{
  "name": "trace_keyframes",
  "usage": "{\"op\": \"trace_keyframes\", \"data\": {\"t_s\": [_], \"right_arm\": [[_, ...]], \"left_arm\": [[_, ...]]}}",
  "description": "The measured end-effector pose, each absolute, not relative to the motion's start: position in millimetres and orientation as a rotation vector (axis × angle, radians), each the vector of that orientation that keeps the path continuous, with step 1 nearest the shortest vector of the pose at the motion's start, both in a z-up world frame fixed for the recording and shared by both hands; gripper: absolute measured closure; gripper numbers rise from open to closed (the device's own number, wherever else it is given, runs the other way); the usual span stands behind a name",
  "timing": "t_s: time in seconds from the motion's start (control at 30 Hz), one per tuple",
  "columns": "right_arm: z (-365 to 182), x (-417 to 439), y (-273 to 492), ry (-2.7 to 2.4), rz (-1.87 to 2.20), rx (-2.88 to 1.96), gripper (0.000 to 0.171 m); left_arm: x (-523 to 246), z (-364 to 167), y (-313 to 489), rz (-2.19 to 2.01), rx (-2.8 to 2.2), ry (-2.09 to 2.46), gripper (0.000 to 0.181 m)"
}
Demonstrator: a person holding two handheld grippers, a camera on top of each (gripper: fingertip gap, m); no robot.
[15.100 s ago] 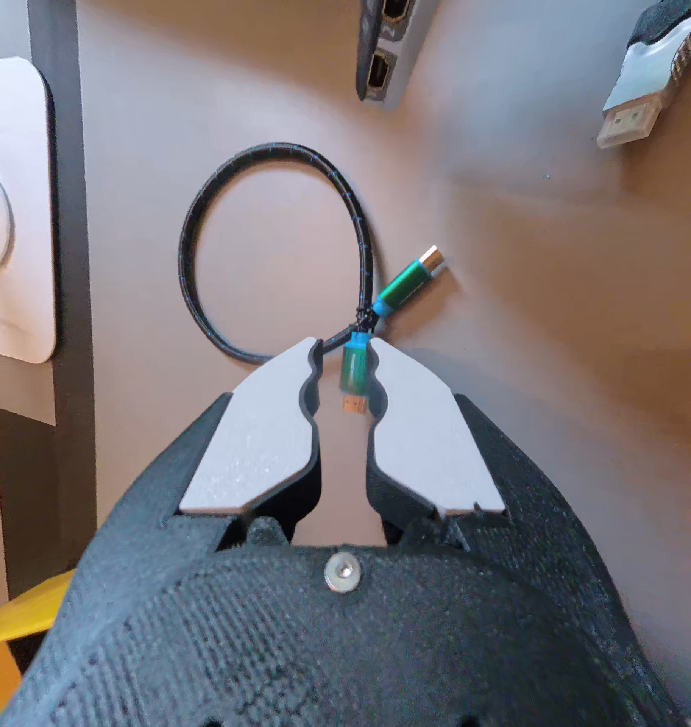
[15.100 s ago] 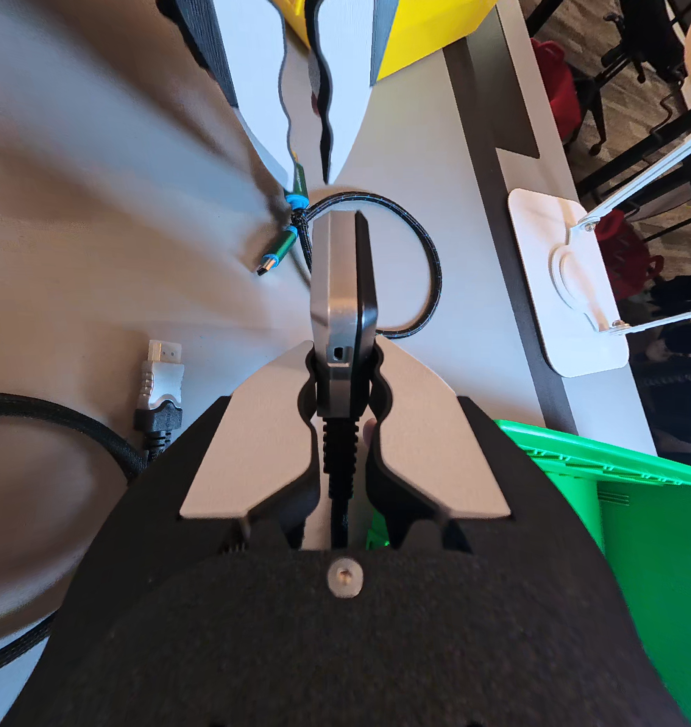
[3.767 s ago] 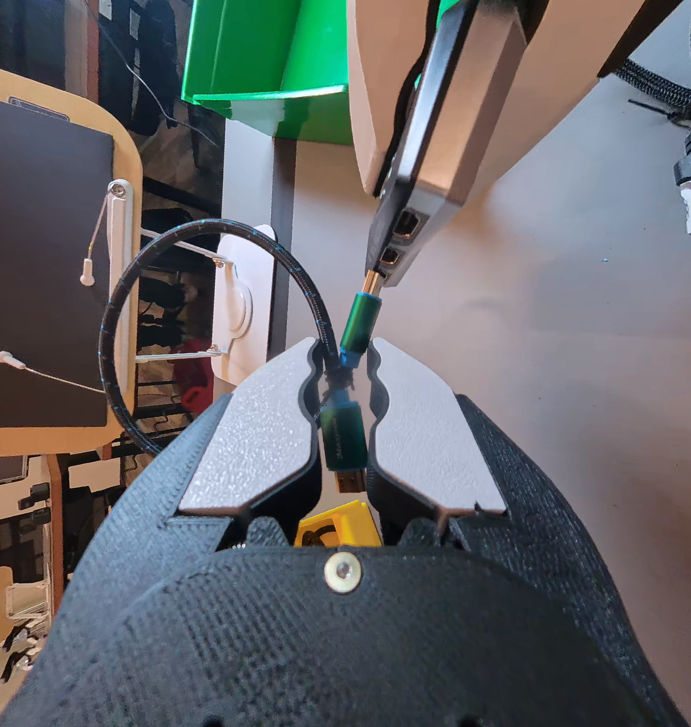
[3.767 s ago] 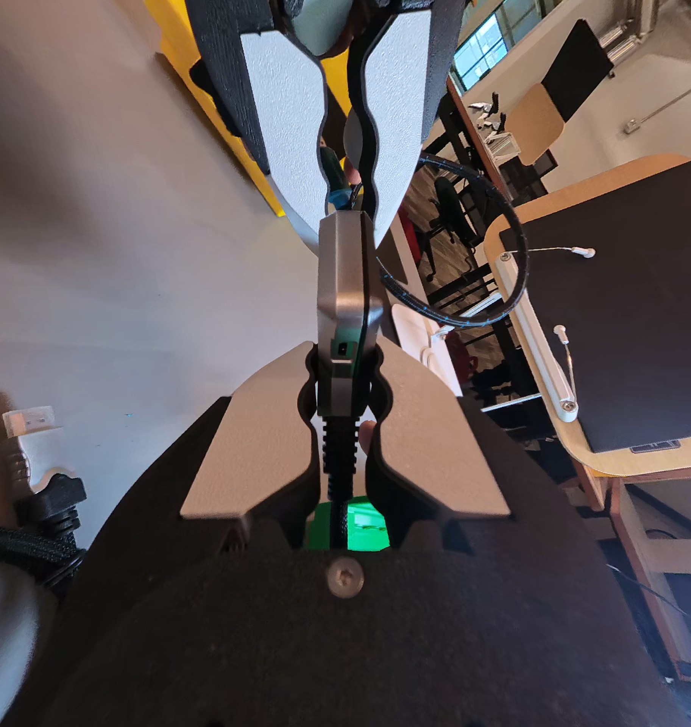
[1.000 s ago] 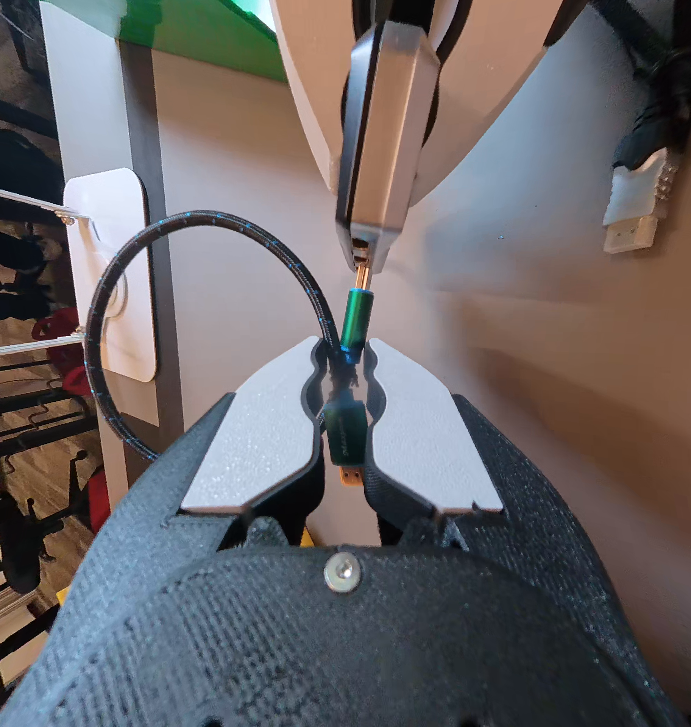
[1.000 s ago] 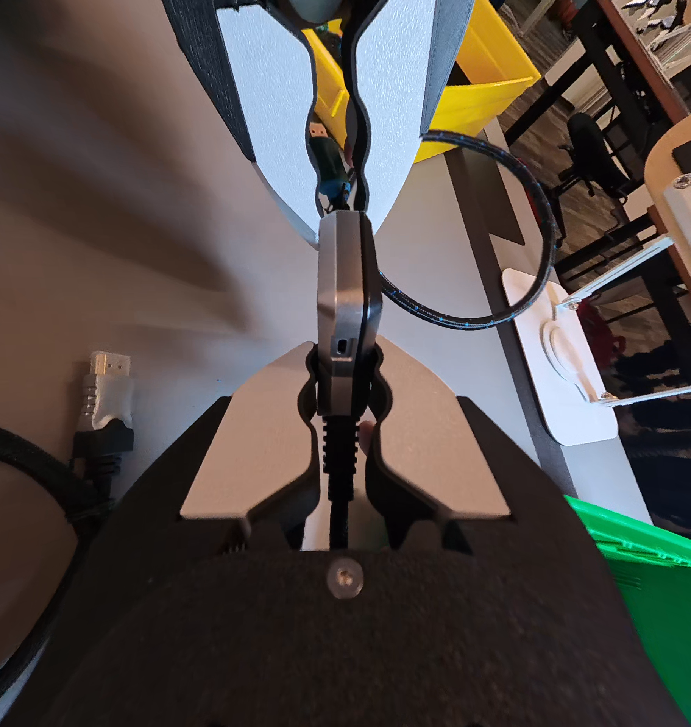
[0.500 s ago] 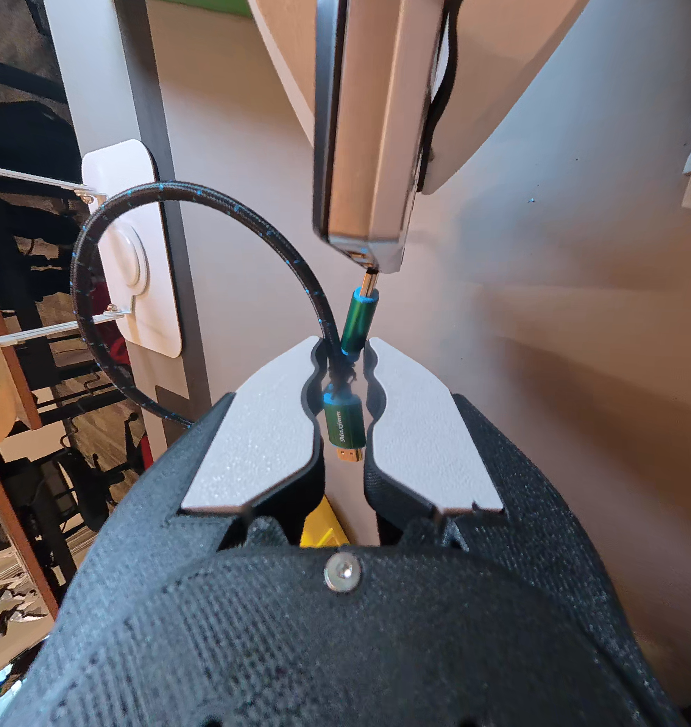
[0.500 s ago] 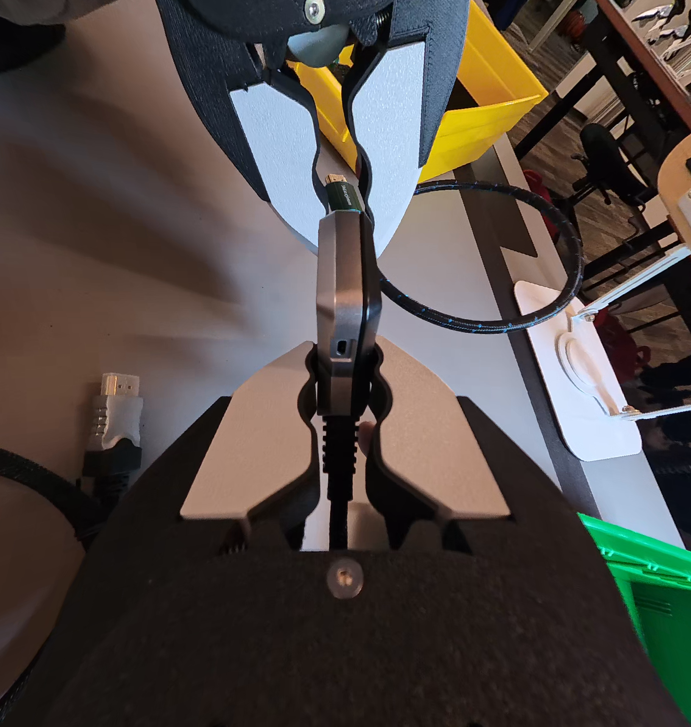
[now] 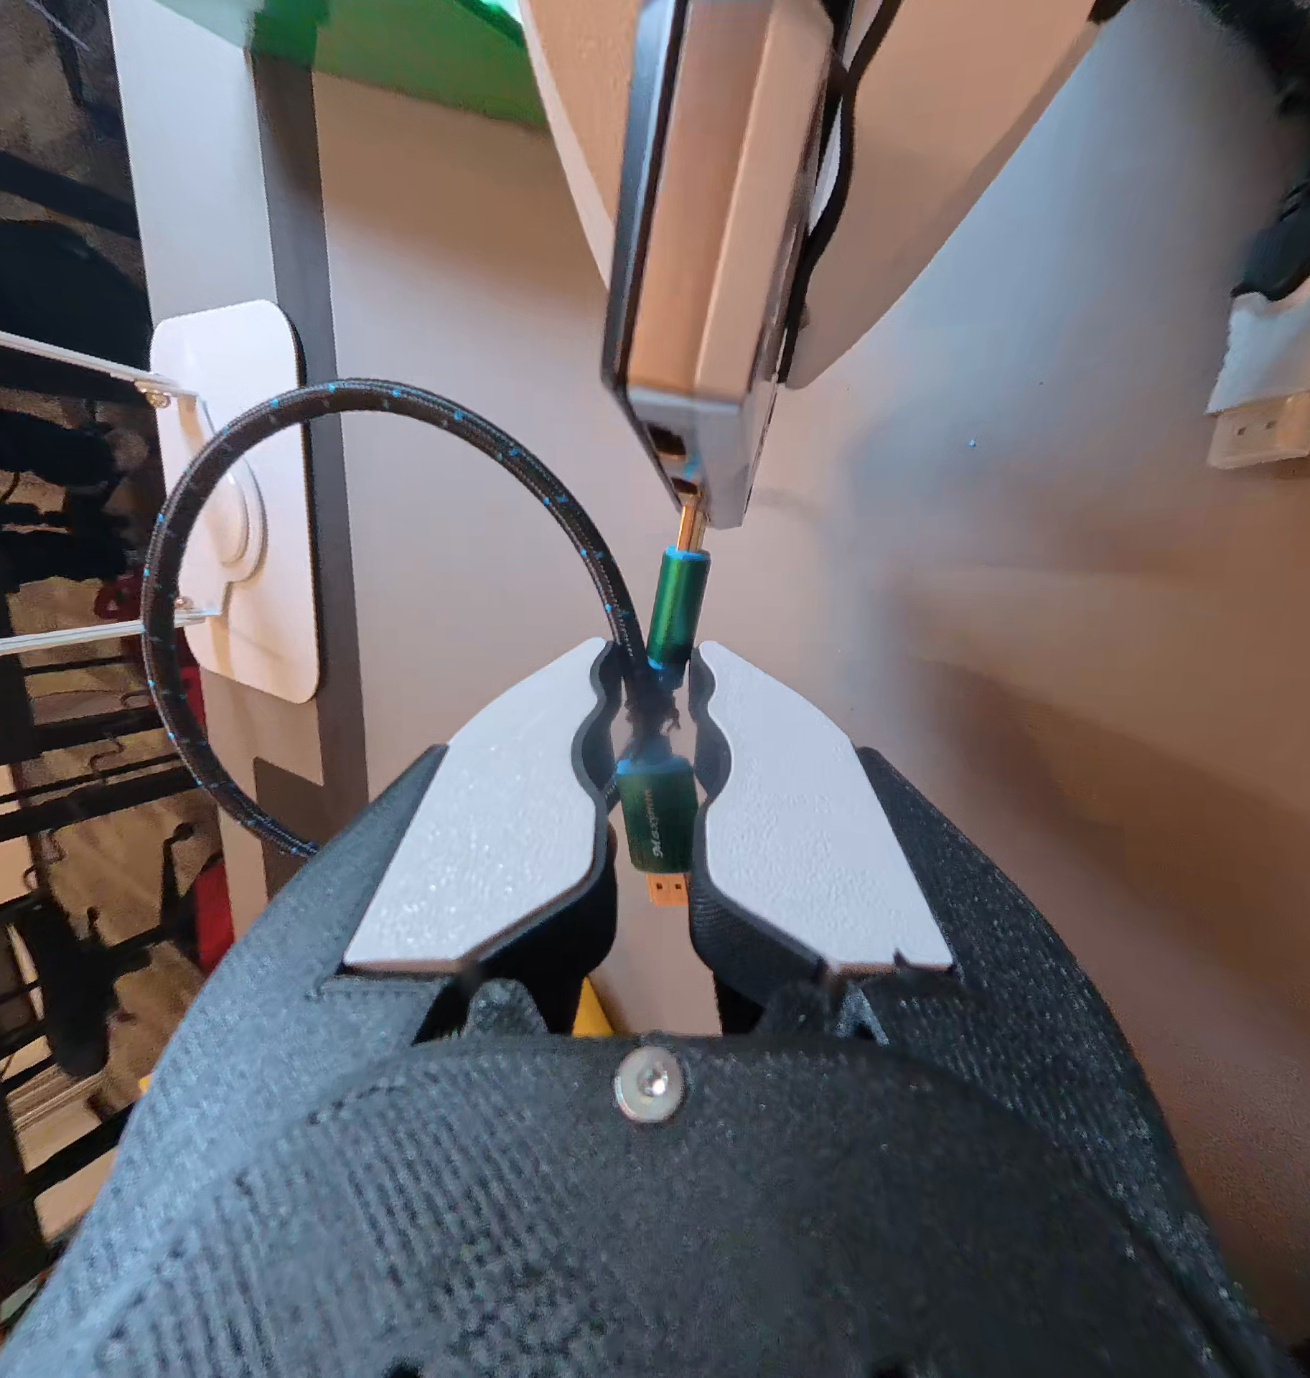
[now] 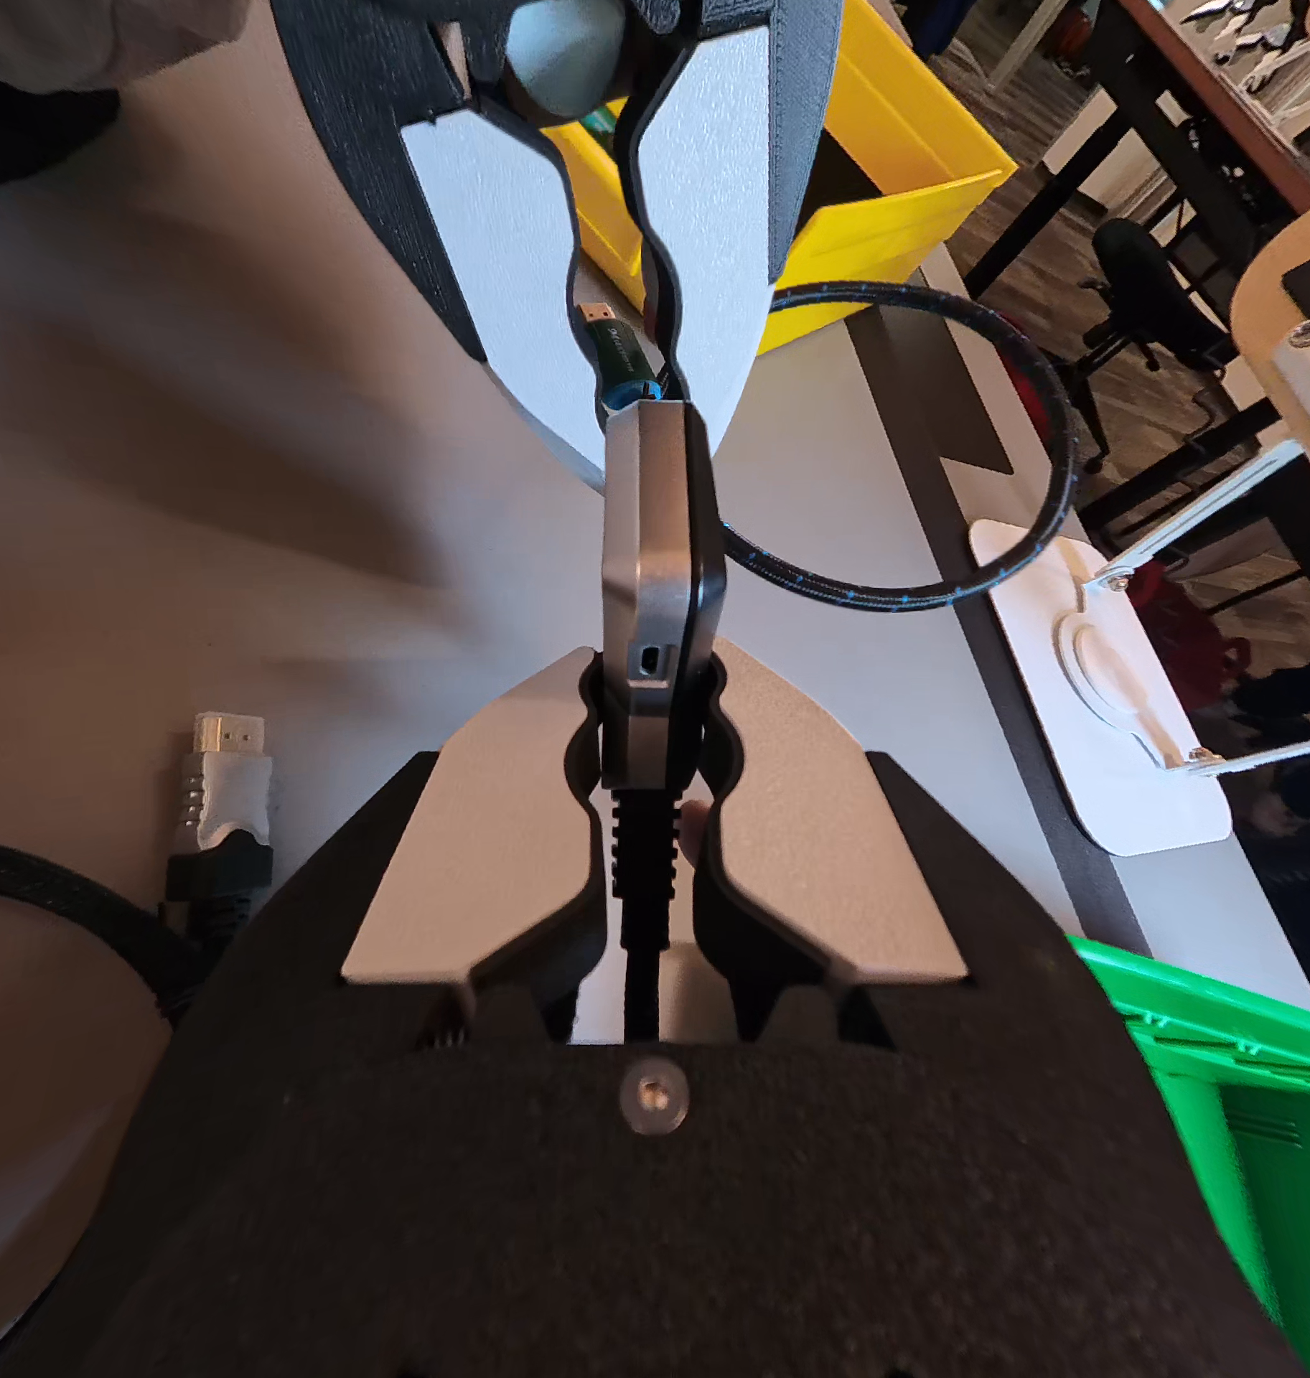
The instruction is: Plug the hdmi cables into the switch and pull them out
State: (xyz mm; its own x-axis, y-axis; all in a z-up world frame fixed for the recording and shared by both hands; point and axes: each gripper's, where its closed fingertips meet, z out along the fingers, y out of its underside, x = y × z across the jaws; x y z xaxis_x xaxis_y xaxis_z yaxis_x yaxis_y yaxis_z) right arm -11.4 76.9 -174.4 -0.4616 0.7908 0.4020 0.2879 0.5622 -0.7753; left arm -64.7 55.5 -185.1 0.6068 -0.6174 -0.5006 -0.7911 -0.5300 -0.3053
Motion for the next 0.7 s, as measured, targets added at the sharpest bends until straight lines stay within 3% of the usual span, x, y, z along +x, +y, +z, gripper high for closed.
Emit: {"op": "trace_keyframes", "data": {"t_s": [0.43,0.7], "right_arm": [[-185,-12,72,-2.084,0.744,-0.854,0.149],[-182,-10,73,-2.08,0.734,-0.836,0.149]], "left_arm": [[-67,-196,51,0.549,-2.391,1.165,0.164],[-59,-190,51,0.397,-2.35,1.139,0.165]]}}
